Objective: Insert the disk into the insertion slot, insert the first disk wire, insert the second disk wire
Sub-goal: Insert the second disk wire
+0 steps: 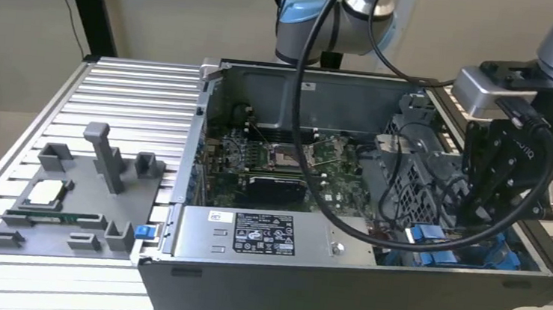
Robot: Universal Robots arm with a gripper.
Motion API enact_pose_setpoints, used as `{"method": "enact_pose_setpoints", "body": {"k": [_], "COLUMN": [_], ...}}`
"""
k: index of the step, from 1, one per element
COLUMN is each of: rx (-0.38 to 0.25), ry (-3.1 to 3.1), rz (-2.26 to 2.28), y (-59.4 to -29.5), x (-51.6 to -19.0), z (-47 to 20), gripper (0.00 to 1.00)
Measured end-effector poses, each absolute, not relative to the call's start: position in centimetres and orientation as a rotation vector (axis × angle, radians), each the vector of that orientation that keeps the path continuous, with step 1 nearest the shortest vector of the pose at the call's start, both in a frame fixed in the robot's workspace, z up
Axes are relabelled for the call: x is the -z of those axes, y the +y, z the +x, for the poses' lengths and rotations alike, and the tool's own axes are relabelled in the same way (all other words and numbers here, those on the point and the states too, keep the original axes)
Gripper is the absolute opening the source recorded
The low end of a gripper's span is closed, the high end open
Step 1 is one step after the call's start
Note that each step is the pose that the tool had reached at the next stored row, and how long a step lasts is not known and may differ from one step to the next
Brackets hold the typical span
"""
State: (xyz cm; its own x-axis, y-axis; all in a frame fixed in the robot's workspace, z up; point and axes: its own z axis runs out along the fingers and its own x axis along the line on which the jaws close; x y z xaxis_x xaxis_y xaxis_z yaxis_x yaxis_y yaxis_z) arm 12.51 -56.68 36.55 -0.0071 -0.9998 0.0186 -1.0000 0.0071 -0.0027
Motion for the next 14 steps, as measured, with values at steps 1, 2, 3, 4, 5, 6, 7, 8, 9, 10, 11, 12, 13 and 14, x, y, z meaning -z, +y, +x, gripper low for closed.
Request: {"method": "enact_pose_setpoints", "body": {"k": [1,2,3,4,5,6,7,8,9,10,11,12,13,14], "rx": [-0.023,-0.022,-0.020,-0.016,-0.009,-0.001,0.010,0.020,0.027,0.033,0.036,0.037,0.037,0.037], "ry": [-2.221,-2.222,-2.223,-2.225,-2.228,-2.232,-2.237,-2.241,-2.244,-2.247,-2.249,-2.250,-2.251,-2.252], "rz": [2.206,2.206,2.207,2.209,2.213,2.217,2.221,2.225,2.229,2.231,2.233,2.234,2.235,2.237], "y": [-56.78,-56.87,-56.94,-57.01,-57.06,-57.09,-57.11,-57.12,-57.13,-57.15,-57.15,-57.15,-57.16,-57.16], "x": [-36.45,-36.35,-36.27,-36.22,-36.17,-36.12,-36.04,-35.96,-35.88,-35.77,-35.68,-35.61,-35.56,-35.52], "z": [12.51,12.51,12.51,12.51,12.52,12.52,12.53,12.55,12.58,12.61,12.65,12.70,12.75,12.79], "gripper": [0.00,0.00,0.00,0.00,0.00,0.00,0.00,0.00,0.00,0.00,0.00,0.00,0.00,0.00]}}
